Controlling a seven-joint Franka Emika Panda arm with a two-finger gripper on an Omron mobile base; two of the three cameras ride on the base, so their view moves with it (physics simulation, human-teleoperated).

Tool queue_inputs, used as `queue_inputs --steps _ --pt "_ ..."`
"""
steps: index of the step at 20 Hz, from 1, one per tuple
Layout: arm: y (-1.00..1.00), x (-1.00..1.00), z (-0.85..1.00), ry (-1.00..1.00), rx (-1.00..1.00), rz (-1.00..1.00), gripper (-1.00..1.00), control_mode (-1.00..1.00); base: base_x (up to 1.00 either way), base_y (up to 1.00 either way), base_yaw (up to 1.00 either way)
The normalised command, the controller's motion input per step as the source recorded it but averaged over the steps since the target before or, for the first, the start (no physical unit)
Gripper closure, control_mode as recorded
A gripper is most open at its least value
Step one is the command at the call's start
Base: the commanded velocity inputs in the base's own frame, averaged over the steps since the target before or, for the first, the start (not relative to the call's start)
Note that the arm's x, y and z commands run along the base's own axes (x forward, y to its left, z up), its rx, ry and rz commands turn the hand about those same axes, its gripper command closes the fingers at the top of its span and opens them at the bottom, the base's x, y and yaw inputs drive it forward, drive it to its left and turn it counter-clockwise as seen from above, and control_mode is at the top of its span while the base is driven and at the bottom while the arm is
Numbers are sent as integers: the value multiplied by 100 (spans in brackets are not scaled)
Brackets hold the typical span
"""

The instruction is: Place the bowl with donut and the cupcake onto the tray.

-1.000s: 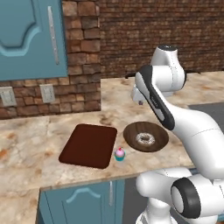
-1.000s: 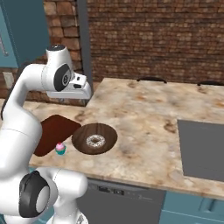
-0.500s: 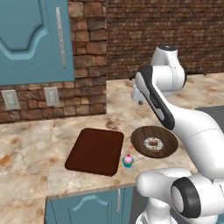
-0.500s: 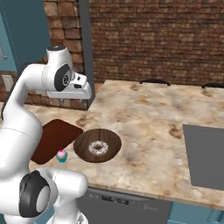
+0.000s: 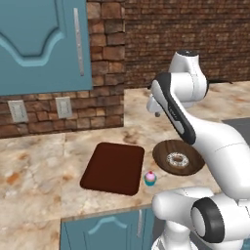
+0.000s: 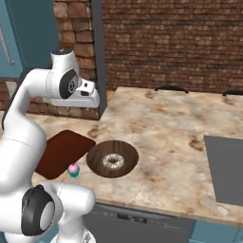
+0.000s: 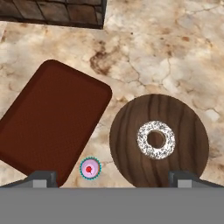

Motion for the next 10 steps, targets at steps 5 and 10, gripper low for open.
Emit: queue_inputs --steps 5,10 --pt "0 0 0 0 0 0 -100 100 0 20 1" --pt "0 0 0 0 0 0 -100 -100 0 0 0"
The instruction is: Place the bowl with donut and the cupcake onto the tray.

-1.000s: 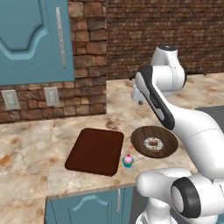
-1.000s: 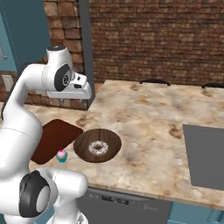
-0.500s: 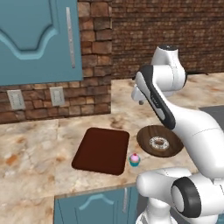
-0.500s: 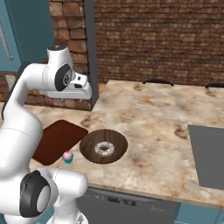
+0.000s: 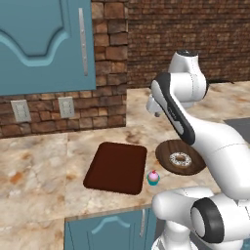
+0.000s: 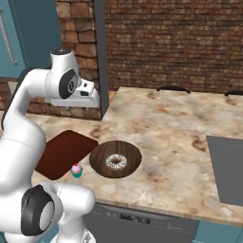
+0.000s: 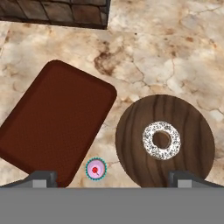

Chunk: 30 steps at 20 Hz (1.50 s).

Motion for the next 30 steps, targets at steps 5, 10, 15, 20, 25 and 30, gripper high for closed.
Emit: queue_inputs --steps 5,10,15,20,25,30 --pt "0 0 -6 0 0 0 -100 -100 0 0 0" --pt "-1 0 -35 0 0 0 -100 -100 0 0 0" --pt "0 0 -38 1 0 0 -100 -100 0 0 0" --pt "-1 0 -33 0 0 0 -100 -100 0 0 0" --pt "-3 0 -25 1 0 0 -100 -100 0 0 0" --pt "-4 0 -23 2 0 0 -100 -100 0 0 0"
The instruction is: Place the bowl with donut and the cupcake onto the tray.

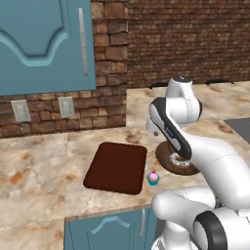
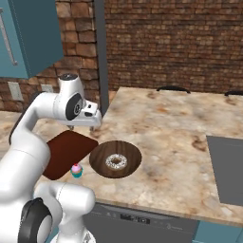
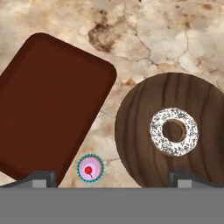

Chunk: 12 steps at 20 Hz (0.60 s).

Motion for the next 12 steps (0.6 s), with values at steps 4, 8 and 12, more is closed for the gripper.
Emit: queue_inputs --steps 4,8,12 --pt "-8 0 -24 2 0 0 -100 -100 0 0 0" --pt "-7 0 -25 2 0 0 -100 -100 0 0 0" --pt "-3 0 -23 3 0 0 -100 -100 0 0 0"
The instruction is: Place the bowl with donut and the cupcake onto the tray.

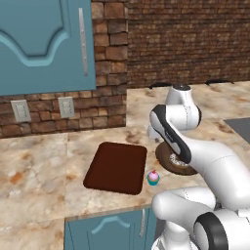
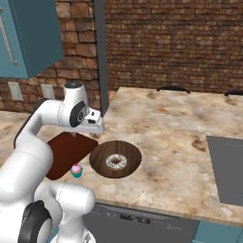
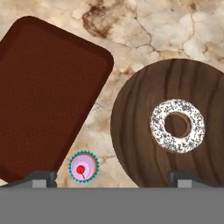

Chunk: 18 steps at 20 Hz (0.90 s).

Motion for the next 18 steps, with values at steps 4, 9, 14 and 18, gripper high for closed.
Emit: queue_inputs --steps 4,9,14,18 --pt "-3 0 -26 1 0 0 -100 -100 0 0 0" --pt "0 0 -26 1 0 0 -100 -100 0 0 0" --pt "0 0 -23 0 0 0 -100 -100 0 0 0" --pt "0 0 -22 1 0 0 -100 -100 0 0 0"
